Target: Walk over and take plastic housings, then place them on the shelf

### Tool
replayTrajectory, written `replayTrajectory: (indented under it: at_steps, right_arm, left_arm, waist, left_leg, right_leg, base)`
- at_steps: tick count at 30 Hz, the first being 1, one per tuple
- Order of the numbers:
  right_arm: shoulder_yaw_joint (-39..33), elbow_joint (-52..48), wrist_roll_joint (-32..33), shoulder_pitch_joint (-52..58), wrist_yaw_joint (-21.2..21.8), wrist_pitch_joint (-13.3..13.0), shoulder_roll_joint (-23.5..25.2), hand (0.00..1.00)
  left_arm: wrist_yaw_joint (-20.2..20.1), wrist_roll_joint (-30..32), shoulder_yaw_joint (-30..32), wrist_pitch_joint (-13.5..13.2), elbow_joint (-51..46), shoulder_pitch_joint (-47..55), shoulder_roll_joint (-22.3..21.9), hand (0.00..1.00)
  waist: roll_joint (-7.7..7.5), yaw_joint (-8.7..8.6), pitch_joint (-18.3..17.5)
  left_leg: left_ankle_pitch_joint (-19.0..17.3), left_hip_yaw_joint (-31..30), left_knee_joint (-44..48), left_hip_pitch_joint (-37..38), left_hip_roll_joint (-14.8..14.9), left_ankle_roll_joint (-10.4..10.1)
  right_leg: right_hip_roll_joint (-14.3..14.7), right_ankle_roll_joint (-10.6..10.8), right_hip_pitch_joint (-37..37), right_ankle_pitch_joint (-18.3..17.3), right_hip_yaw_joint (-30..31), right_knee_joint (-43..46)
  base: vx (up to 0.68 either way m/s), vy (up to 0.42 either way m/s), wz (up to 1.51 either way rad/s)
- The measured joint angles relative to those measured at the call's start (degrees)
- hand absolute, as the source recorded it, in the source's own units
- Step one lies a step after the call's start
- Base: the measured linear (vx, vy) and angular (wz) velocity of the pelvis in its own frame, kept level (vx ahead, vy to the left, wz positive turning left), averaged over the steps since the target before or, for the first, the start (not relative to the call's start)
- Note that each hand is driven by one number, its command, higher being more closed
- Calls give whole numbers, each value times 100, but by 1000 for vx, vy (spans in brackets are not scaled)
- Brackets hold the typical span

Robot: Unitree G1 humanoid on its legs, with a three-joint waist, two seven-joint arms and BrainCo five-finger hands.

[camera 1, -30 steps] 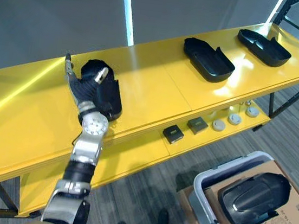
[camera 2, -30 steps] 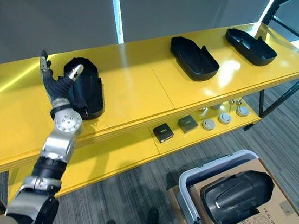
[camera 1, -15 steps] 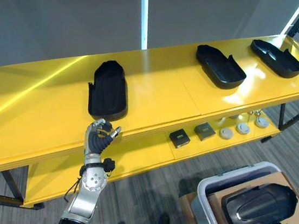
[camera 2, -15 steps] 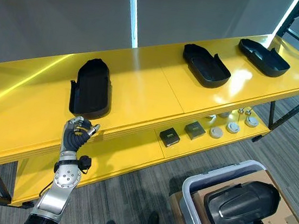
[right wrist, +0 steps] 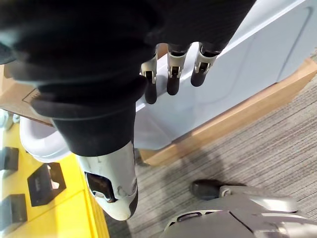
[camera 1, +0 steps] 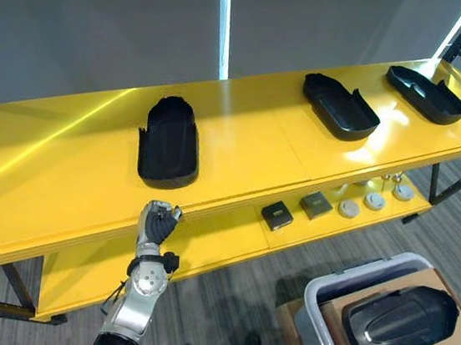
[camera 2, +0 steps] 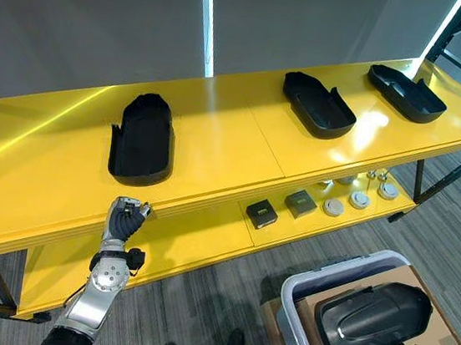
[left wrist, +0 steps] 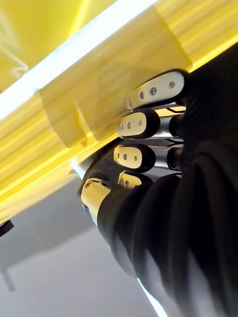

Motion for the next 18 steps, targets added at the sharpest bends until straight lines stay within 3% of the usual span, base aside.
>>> replayTrajectory:
  at_steps: [7,18]
  right_arm:
    - [-3,5,1,6,-11,-10,23,0]
    - [-13,52,2,6,-24,-4,26,0]
  left_arm:
    - [196,553,-29,79,-8,-207,47,100]
    - [235,434,-18,92,-20,-208,50,100]
  waist:
    - [-4,-16,-3]
    - [-21,-18,-9]
  left_leg:
    - [-15,29,1,6,-5,19]
    - [-41,36,33,22,-10,87]
  right_leg:
    - [9,38,-15,23,67,17]
    - [13,18,1,39,74,19]
  base:
    - [33,8,-4]
    - [14,4,0]
